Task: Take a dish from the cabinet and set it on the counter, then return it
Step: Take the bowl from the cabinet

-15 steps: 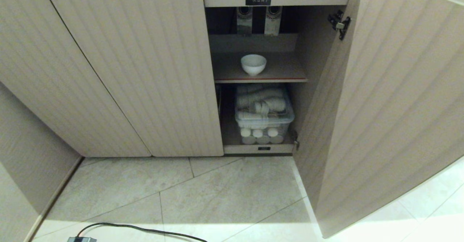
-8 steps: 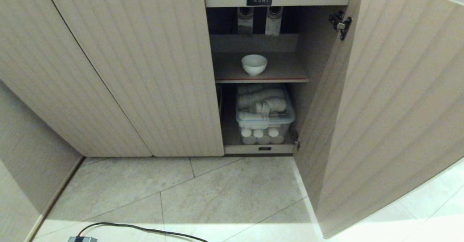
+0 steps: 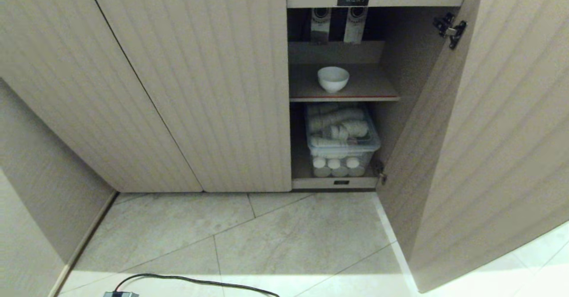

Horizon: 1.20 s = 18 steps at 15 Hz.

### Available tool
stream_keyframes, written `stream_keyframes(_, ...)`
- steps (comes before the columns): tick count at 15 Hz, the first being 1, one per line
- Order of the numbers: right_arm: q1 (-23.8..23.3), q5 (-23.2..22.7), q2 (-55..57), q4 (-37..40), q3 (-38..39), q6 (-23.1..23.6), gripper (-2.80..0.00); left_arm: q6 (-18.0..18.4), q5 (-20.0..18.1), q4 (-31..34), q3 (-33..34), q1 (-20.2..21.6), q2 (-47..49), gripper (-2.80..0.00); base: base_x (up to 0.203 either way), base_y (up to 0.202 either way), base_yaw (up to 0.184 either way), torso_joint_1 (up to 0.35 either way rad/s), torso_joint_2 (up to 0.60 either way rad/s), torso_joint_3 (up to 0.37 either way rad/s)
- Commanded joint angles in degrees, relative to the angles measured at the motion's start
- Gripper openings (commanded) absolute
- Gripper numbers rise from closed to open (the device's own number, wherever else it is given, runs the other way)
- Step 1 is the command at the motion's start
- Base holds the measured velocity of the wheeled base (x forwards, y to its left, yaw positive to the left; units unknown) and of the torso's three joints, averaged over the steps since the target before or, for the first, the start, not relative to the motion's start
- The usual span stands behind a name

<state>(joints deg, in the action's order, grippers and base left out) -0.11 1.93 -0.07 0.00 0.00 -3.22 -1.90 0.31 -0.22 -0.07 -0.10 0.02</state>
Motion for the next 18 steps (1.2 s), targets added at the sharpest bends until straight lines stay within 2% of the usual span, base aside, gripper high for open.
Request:
stream_keyframes(1,0.02,0.01,0.07,0.0,-0.08,-0.03,-2.8,-0.03,0.04,-0.04,-0.01,0.01,-0.02,-2.8,0.0,0.197,-0.001,0.007,0.01,0.002)
stream_keyframes(6,0.02,0.01,0.07,0.0,0.0,-0.03,-2.8,0.06,0.04,-0.04,-0.01,0.01,-0.02,-2.8,0.0,0.15,-0.001,0.003,0.0,0.001)
stream_keyframes(18,0.02,0.01,0.07,0.0,0.0,-0.03,-2.8,0.14,0.04,0.04,-0.01,0.01,-0.02,-2.8,0.0,0.0,0.0,0.0,0.0,0.0)
